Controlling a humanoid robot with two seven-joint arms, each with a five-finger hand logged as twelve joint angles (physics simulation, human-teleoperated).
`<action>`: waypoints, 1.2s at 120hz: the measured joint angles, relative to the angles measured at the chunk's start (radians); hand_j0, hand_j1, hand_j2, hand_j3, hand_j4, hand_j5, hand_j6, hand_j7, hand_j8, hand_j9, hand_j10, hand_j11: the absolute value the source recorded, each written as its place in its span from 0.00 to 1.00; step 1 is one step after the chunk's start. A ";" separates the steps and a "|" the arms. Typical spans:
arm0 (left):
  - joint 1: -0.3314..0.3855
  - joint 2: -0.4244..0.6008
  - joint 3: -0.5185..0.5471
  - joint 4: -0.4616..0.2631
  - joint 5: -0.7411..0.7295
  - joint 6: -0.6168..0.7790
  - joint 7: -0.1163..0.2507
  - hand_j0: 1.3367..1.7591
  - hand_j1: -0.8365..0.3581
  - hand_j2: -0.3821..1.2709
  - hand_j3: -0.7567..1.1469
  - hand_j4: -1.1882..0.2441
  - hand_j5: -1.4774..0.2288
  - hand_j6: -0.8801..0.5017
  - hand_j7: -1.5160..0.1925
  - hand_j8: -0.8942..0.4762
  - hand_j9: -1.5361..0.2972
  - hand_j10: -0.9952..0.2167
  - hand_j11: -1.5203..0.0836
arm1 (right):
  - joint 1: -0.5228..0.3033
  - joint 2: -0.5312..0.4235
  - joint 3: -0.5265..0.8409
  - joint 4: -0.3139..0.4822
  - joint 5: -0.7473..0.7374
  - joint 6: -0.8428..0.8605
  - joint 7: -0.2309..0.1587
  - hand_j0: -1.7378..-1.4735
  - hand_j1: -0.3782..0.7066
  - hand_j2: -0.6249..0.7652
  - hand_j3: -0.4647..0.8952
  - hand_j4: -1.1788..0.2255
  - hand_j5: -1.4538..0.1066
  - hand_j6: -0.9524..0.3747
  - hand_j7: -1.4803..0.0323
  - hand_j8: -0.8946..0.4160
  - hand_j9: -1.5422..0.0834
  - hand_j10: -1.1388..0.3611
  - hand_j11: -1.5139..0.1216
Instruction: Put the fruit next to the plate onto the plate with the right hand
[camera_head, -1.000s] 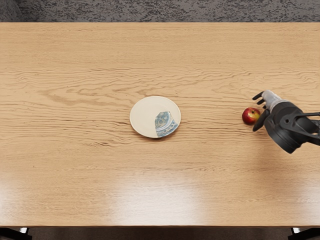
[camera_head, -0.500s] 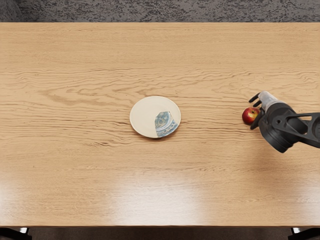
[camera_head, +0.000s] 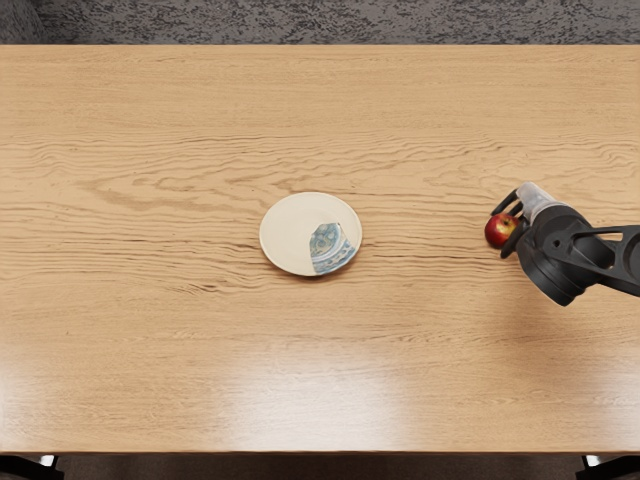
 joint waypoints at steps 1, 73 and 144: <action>0.000 0.000 0.000 0.000 0.000 0.000 0.000 0.76 0.76 0.26 0.40 0.67 0.69 0.47 0.71 0.49 0.68 0.63 0.76 | 0.000 0.000 0.000 0.000 0.000 0.000 0.000 0.29 0.53 0.47 0.53 0.40 0.43 0.33 0.45 0.44 0.66 0.50 0.68; 0.000 0.000 0.000 0.000 0.000 0.000 0.000 0.76 0.76 0.26 0.40 0.67 0.69 0.47 0.71 0.49 0.68 0.63 0.76 | 0.040 -0.023 0.009 0.023 0.021 0.009 0.001 0.32 0.70 0.71 0.34 0.56 0.20 0.52 0.25 0.33 0.33 0.26 0.31; 0.000 0.000 0.000 0.000 0.000 0.000 0.000 0.76 0.76 0.26 0.40 0.67 0.69 0.47 0.71 0.49 0.68 0.63 0.76 | 0.079 -0.046 0.329 0.094 0.113 0.065 0.000 0.35 0.59 0.62 0.34 0.52 0.14 0.47 0.23 0.33 0.24 0.19 0.22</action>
